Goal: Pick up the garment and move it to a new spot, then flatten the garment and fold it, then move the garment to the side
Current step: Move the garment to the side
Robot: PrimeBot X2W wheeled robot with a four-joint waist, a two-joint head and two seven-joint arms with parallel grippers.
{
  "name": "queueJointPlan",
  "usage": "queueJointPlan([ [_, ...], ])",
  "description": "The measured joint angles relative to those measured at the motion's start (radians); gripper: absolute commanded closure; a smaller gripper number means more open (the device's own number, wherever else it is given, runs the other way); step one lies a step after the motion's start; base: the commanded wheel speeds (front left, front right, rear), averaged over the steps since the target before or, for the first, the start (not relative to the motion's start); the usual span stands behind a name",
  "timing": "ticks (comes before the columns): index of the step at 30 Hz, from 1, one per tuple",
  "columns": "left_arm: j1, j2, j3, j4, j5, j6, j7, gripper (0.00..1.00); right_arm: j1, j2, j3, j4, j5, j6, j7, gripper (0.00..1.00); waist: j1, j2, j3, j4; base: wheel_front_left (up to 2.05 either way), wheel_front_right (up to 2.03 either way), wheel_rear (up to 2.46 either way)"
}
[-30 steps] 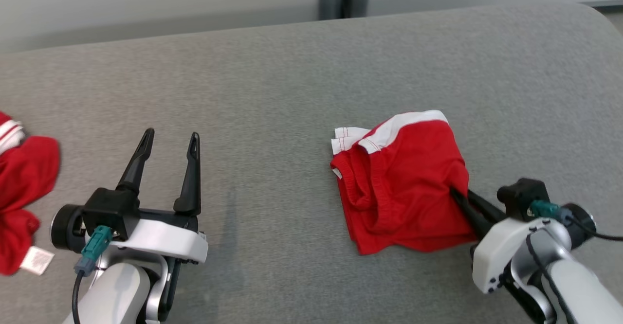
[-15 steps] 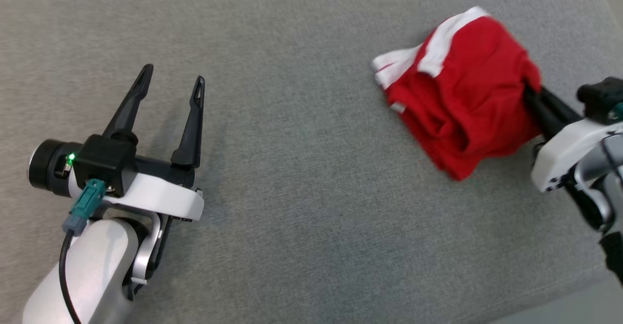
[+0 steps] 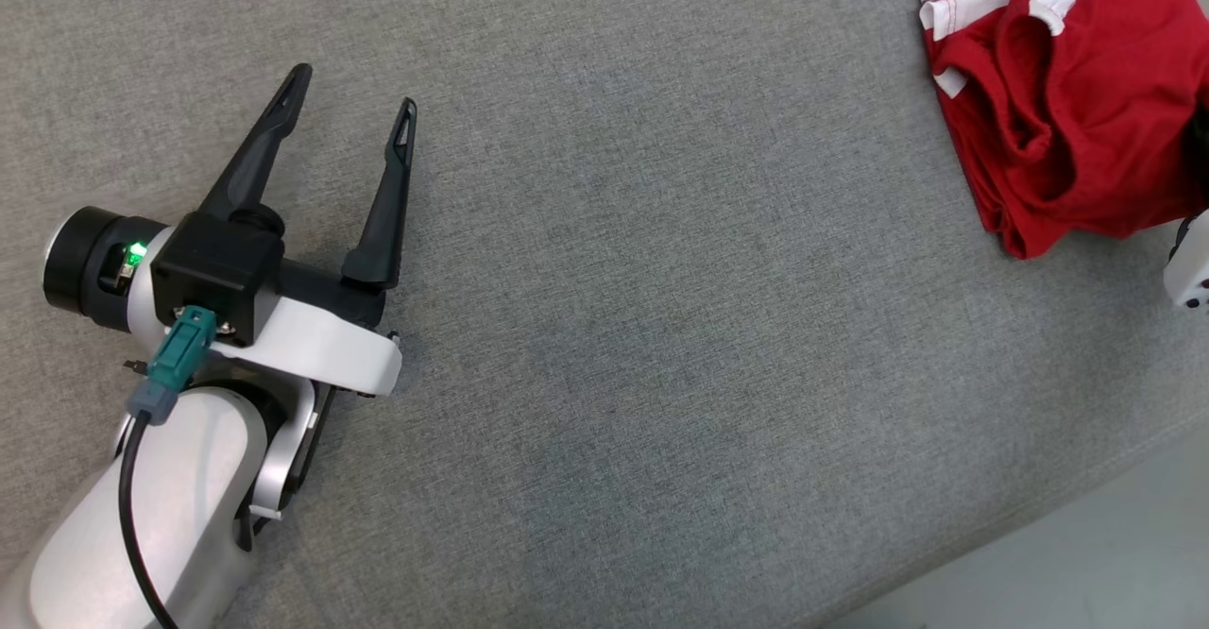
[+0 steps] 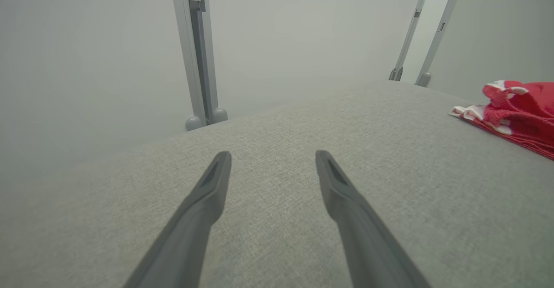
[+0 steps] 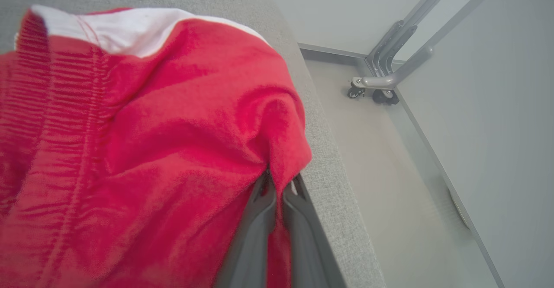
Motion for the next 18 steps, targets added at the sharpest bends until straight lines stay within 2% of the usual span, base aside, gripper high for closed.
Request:
queueJointPlan([
  [2,0.000,-0.001,-0.005,0.001,0.002,-0.002,0.005,0.00,-0.013,0.009,0.008,0.039,0.009,0.000,-0.017,0.00,0.0000,0.0000,0.004,-0.006,0.00,0.00,0.00],
  [9,0.006,-0.007,-0.007,0.015,-0.004,0.002,-0.007,0.00,-0.028,0.024,-0.036,0.165,0.026,0.000,-0.099,0.00,0.0000,0.0000,-0.027,-0.011,0.00,0.00,0.00],
  [13,0.033,-0.012,0.000,0.033,-0.024,0.011,-0.027,0.00,-0.019,0.035,-0.086,0.186,0.019,0.000,-0.133,0.00,0.0000,0.0000,-0.067,-0.011,0.00,0.00,0.00],
  [14,0.041,-0.014,0.003,0.036,-0.030,0.013,-0.032,0.00,-0.017,0.038,-0.101,0.178,0.015,0.000,-0.138,0.00,0.0000,0.0000,-0.079,-0.010,0.00,0.00,0.00],
  [18,0.095,-0.026,0.026,0.053,-0.059,0.038,-0.064,0.00,0.041,0.080,-0.207,0.008,-0.038,0.000,-0.145,0.00,0.0000,0.0000,-0.143,-0.001,0.00,0.00,0.00],
])
